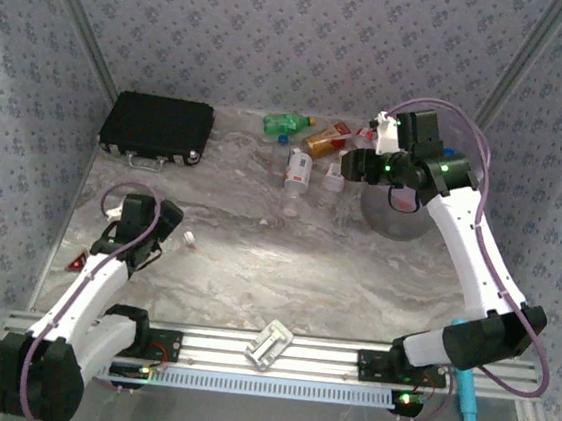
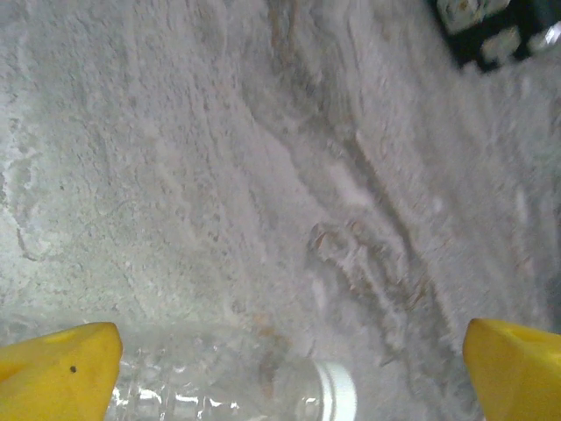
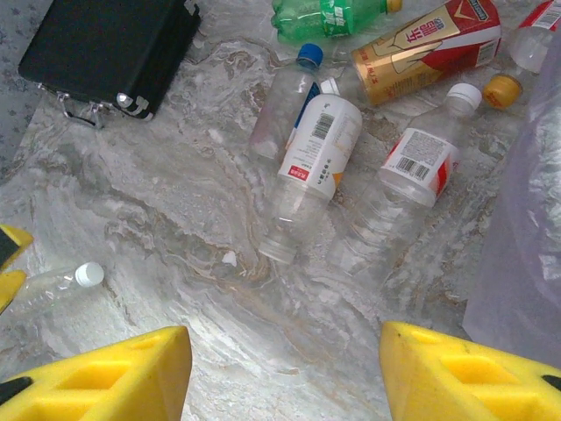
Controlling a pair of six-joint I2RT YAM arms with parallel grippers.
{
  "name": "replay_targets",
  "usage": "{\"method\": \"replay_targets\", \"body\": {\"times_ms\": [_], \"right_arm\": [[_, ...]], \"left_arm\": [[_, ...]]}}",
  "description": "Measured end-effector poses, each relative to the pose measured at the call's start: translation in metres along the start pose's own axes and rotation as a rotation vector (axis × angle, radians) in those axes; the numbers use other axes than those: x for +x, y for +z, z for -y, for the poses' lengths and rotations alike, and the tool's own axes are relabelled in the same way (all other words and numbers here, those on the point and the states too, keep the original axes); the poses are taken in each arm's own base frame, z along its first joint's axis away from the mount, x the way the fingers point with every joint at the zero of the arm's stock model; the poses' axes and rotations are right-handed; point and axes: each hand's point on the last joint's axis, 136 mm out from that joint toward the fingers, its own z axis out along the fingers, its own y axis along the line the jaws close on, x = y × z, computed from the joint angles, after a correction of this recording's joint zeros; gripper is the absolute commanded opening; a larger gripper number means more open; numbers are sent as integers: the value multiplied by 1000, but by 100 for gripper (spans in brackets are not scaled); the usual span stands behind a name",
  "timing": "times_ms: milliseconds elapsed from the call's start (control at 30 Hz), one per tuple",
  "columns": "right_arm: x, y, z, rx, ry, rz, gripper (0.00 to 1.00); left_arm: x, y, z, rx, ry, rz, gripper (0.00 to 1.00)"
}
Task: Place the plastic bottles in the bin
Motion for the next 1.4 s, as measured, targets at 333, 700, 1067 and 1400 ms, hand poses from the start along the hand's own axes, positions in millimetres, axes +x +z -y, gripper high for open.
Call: {"method": "replay_targets", "body": {"times_ms": [333,700,1067,1400], "right_arm": [[6,2,2,2,3,-12,61],[6,2,2,2,2,-12,61],[6,8,8,10,5,-24,61],[5,8,15,21,5,-24,61]], "left_arm": [[15,-8,8,38,0,-34,100],[34,-60,49,15,295,-135,100],[76,-72,0,-166,354,-315,100],[85,-53,-43,-324,340,-332,100]]}}
